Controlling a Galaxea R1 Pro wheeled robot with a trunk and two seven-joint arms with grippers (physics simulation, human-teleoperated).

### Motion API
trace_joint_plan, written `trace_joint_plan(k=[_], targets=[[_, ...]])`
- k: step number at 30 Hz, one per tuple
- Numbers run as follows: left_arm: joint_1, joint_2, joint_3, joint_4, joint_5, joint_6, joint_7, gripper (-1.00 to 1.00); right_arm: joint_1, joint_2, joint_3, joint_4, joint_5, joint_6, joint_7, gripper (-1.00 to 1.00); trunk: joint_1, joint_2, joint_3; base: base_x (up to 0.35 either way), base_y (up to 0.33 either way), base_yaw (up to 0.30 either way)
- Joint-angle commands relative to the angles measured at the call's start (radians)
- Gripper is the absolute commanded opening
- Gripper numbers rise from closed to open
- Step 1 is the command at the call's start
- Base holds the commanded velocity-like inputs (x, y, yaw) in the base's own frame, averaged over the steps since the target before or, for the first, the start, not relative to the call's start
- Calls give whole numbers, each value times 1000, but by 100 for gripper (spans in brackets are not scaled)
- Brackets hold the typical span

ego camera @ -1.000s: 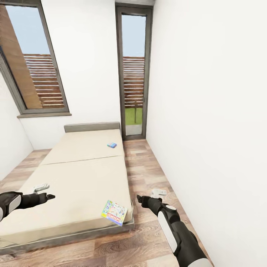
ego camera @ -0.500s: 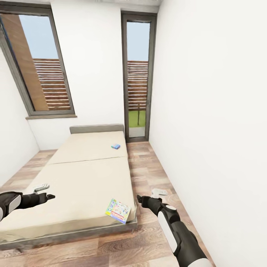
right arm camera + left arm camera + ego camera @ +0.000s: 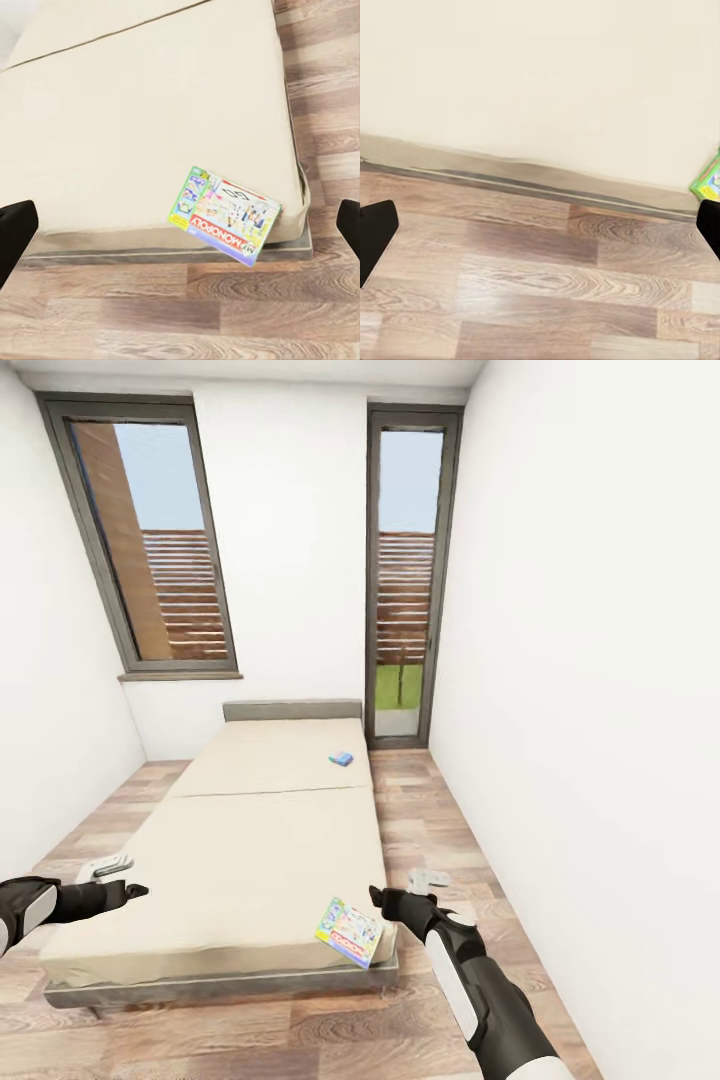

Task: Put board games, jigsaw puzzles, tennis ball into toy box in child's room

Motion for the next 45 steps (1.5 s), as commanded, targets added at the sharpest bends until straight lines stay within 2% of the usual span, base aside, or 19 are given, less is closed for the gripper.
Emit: trace_joint_plan(k=[1, 18, 31, 36, 39, 40, 42, 43, 44, 45], targets=[[-1, 0, 9, 0, -10, 4, -4, 100, -1, 0, 1, -1, -7, 4, -4, 100, 1, -2, -2, 0, 213, 93], [-1, -1, 9, 0, -10, 4, -4, 100, -1, 0, 0, -2, -7, 1, -4, 100, 1, -2, -1, 0, 45, 14], [-1, 0, 9, 0, -8, 4, -4, 100, -1, 0, -7, 1, -25, 0, -4, 100, 1, -2, -1, -36, 174, 0], [-1, -1, 9, 0, -6, 4, -9, 100, -1, 0, -14, 1, -86, -17, -2, 100, 1, -2, -1, -6, 31, 0], [-1, 0, 9, -1, -3, 4, -14, 100, 1, 0, -25, 0, -144, -50, -2, 100, 1, -2, -1, -2, 9, 0], [-1, 1, 9, -2, -2, 5, -17, 100, 4, 0, -38, 0, -184, -58, 0, 100, 1, -2, -1, -1, 4, 0], [-1, 3, 10, -2, -1, 8, -25, 100, 8, 0, -55, 0, -234, -62, 2, 100, 1, -2, -1, -1, 3, 0], [-1, 5, 10, -3, -1, 10, -43, 100, 10, -2, -76, 2, -292, -62, 4, 100, 1, -2, -1, 0, 2, 0], [-1, 7, 11, -3, -1, 12, -58, 100, 11, -3, -86, 4, -321, -62, 5, 100, 1, -2, -1, 0, 1, 0], [-1, 8, 11, -3, -1, 13, -77, 100, 13, -6, -106, 13, -377, -62, 6, 100, 1, -2, -1, 0, 0, 0]])
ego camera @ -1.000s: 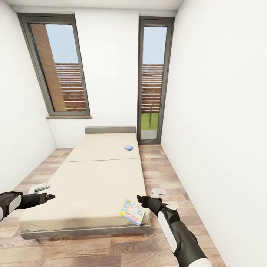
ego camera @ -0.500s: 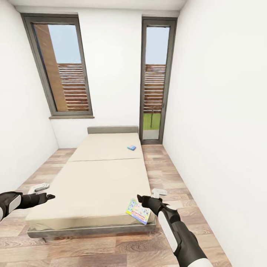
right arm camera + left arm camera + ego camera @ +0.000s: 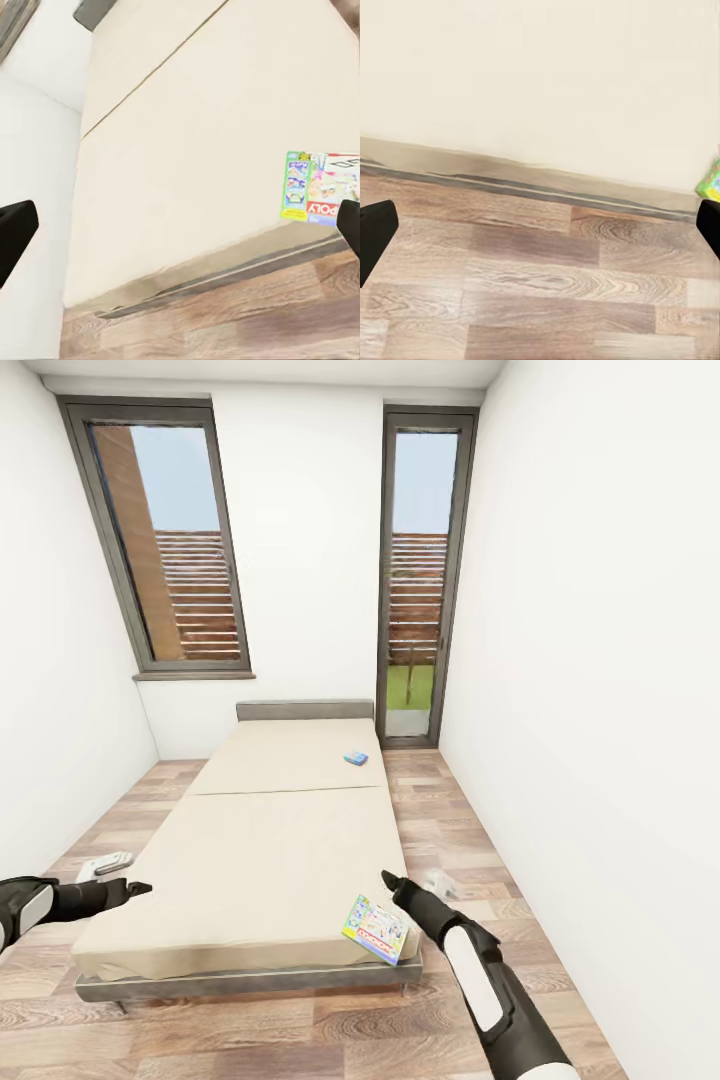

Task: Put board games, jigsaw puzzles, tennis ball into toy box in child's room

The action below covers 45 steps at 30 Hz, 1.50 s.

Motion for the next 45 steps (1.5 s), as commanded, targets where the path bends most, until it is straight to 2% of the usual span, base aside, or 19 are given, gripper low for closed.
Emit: trace_joint_plan(k=[1, 2, 3, 5, 6, 7, 8, 10, 11, 13, 18, 23, 27, 30, 35, 45], targets=[[-1, 3, 9, -1, -9, 8, -56, 100, 0, -3, -11, 9, -35, 4, -2, 100, 1, -2, -2, 0, 0, 0], [-1, 5, 9, -1, -9, 9, -89, 100, 0, -7, -21, 21, -60, 4, -1, 100, 1, -2, -2, 0, 0, 0], [-1, 8, 9, -1, -10, 15, -166, 100, 1, -21, -40, 49, -105, 3, 1, 100, 1, -2, -2, 0, 0, 0], [-1, 16, 9, -1, -12, 24, -256, 100, 1, -39, -56, 80, -144, 3, 5, 100, 1, -2, -2, 0, 0, 0], [-1, 28, 7, -1, -14, 34, -364, 100, 2, -62, -69, 109, -179, 2, 16, 100, 1, -2, -2, 0, 0, 0], [-1, 34, 6, -1, -15, 37, -411, 100, 2, -71, -73, 121, -194, 2, 23, 100, 1, -2, -2, 0, 0, 0], [-1, 44, 4, -1, -16, 43, -504, 100, 4, -90, -81, 137, -223, 2, 43, 100, 1, -2, -2, 0, 0, 0], [-1, 50, 3, -1, -17, 47, -592, 100, 4, -107, -85, 148, -252, 2, 74, 100, 1, -2, -2, 0, 0, 0], [-1, 56, 2, 0, -18, 50, -666, 100, 3, -119, -89, 156, -277, 2, 111, 100, 1, -2, -2, 0, 0, 0], [-1, 62, 2, 0, -19, 52, -741, 100, 2, -130, -91, 165, -302, 2, 167, 100, 1, -2, -2, 0, 0, 0], [-1, 84, 0, 2, -19, 52, -810, 100, 1, -141, -96, 219, -323, 1, 244, 100, 1, -2, -2, 0, 0, 0], [-1, 101, 1, 2, -18, 54, -827, 100, 1, -151, -114, 286, -328, -3, 265, 100, 12, -23, -12, 0, 0, 0], [-1, 108, 1, 3, -14, 55, -834, 100, 1, -157, -168, 317, -330, -4, 272, 100, 28, -51, -24, 0, 0, 0], [-1, 109, 1, 5, -11, 64, -836, 100, 1, -159, -233, 327, -331, -3, 275, 100, 39, -72, -34, 0, 0, 0], [-1, 109, 2, 5, -10, 91, -835, 100, 1, -158, -300, 351, -332, -3, 283, 100, 58, -107, -49, 0, 0, 0], [-1, 107, 2, 5, -9, 100, -835, 100, 1, -154, -328, 389, -333, -3, 312, 100, 97, -177, -81, 0, 0, 0]])
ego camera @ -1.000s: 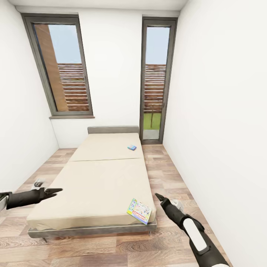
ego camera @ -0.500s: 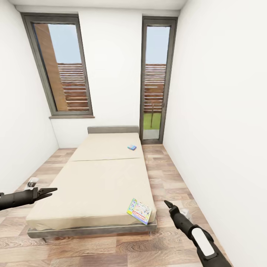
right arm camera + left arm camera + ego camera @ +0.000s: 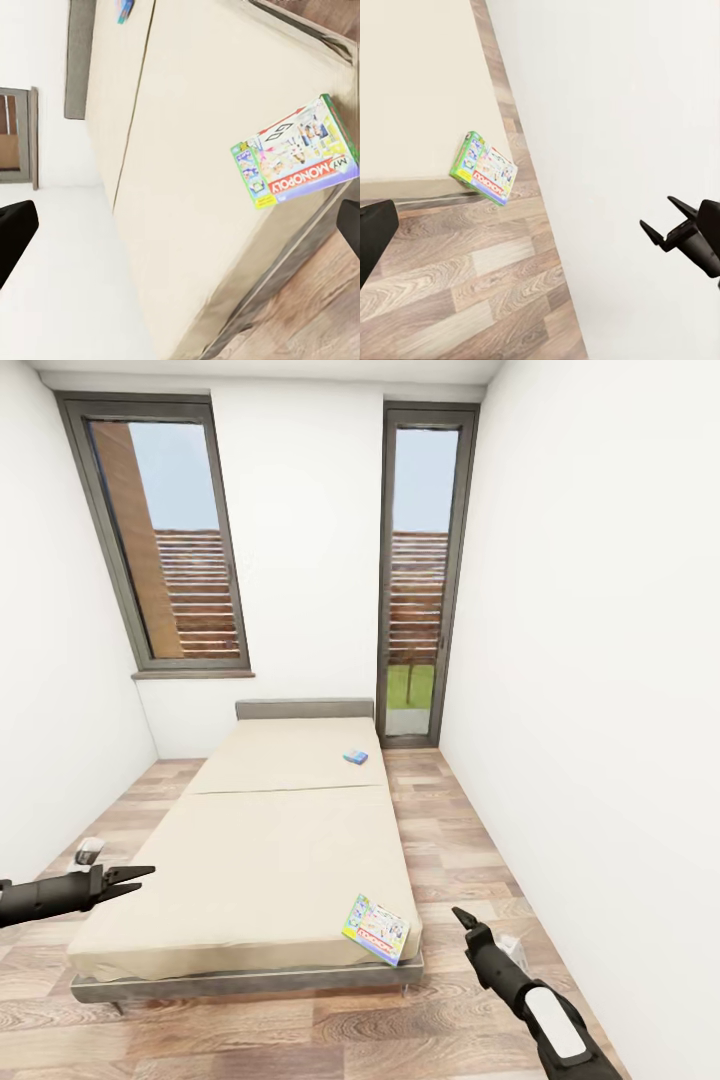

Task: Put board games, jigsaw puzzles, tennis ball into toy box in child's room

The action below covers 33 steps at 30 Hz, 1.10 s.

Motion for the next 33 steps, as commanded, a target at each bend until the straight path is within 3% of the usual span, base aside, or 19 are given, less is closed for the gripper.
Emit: trace_joint_plan(k=[1, 33], targets=[[-1, 0, 8, 0, -9, 11, -4, 100, -1, 1, -8, 0, -6, 10, 2, 100, 4, -9, -5, 0, 0, 0], [-1, 4, 12, 0, -9, 12, -4, 100, -1, 26, -7, 28, -8, 1, 1, 100, 127, -233, -105, 0, 0, 0]])
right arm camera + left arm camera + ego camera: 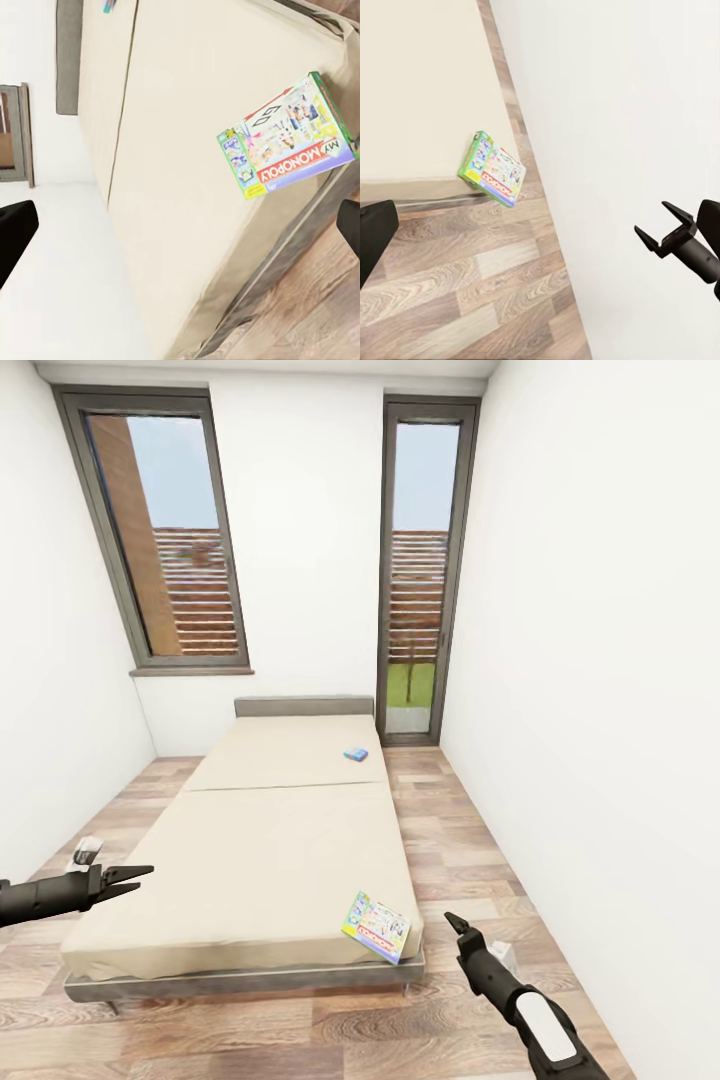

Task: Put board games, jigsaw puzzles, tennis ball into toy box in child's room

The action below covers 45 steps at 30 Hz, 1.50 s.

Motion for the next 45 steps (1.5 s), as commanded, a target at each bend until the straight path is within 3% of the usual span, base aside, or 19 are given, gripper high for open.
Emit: trace_joint_plan(k=[1, 5, 9, 12, 14, 15, 18, 39, 45], targets=[[-1, 1, 9, 0, -9, 10, -4, 100, -1, 2, -7, 0, -9, 11, 2, 100, 4, -9, -5, 0, 0, 0], [-1, 1, 9, 0, -9, 11, -4, 100, -1, 6, -8, 10, -36, 12, 3, 100, 19, -37, -17, 0, 0, 0], [-1, 3, 10, 0, -9, 14, -5, 100, -1, 8, -6, 57, -99, 11, 4, 100, 35, -65, -30, 0, 0, 0], [-1, 20, 9, -2, -15, 28, -53, 100, -1, 13, -2, 77, -121, 5, 5, 100, 46, -86, -39, 0, 0, 0], [-1, 28, 7, -2, -17, 32, -95, 100, -1, 15, 0, 79, -124, 5, 5, 100, 54, -100, -46, 0, 0, 0], [-1, 35, 5, -3, -19, 35, -146, 100, -1, 18, 0, 80, -126, 5, 5, 100, 58, -107, -49, 0, 0, 0], [-1, 45, 3, -3, -21, 37, -189, 100, -1, 22, 1, 81, -130, 5, 5, 100, 69, -128, -58, 0, 0, 0], [-1, 49, -1, 1, -21, 41, -189, 100, -1, 39, 0, 85, -141, 20, 26, 100, 150, -275, -124, 0, 0, 0], [-1, 47, -1, 2, -21, 41, -189, 100, -1, 58, 2, 83, -137, 18, 29, 100, 173, -317, -143, 0, 0, 0]])
